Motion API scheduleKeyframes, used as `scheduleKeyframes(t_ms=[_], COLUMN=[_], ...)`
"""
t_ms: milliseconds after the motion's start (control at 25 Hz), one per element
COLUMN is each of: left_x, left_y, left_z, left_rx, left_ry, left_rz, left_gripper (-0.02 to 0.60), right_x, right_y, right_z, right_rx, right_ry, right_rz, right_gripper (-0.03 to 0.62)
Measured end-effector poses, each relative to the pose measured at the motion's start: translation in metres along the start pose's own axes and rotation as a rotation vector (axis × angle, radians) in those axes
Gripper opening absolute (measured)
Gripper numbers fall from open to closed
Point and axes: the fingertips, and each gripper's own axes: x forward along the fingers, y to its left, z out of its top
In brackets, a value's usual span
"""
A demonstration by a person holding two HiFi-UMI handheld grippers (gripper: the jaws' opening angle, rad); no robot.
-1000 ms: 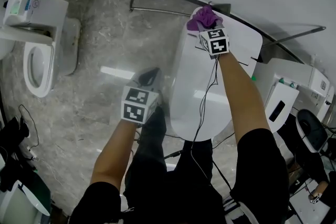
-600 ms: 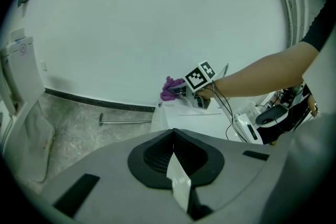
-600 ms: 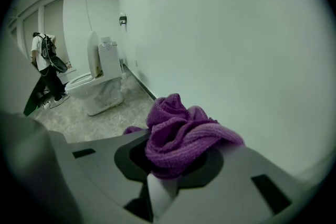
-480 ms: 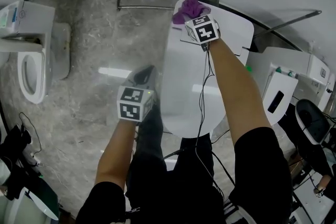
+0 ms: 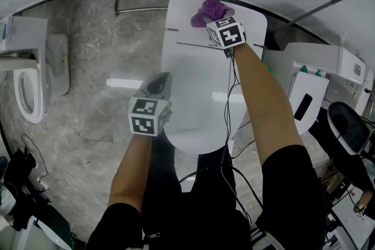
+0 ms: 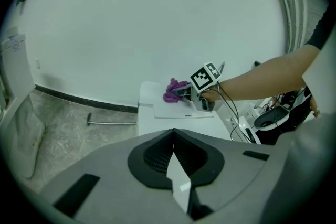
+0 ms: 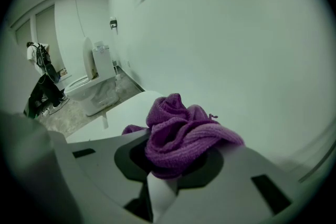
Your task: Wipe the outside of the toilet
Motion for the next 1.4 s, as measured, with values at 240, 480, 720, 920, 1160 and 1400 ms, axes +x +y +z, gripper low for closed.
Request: scheduleKeyframes(t_ms=[240,480,720,920,1160,1400], left_x=[0.027,0.053,0.072,0.088,0.109,0.126], left_y=[-0.037,-0.070,-0.107,-0.123,-0.159,-0.183], left_z=[-0.002,0.003,0.012,0.010,0.012,0.005], left_rx=[0.026,0.054,0.073,0.075,0.085,0.095], left_ry=[0.029,0.036,0.042,0.049,0.051,0.068], left_rz=[-0.034,-0.064,-0.089,-0.082,-0.095,-0.079], left_gripper=[0.006,0.006,0.006,0.006,0.006,0.006], right_x=[-0.019,-0.037,-0.056,-0.072,-0.092,-0.110], right_y=[-0.029,-0.055,-0.083,-0.111,-0.139,-0.162], right_z=[-0.022,-0.044,-0.064,-0.084,-0.104,-0.124], right_rx=[0.057,0.070,0.090,0.119,0.148,0.176], right_ry=[-0.026,-0.023,-0.028,-0.025,-0.055,-0.092], right_rz=[-0.003,0.011,0.013,0.017,0.024,0.047], right_gripper=[0.083,0.083,0.083,0.082,0.081,0.081])
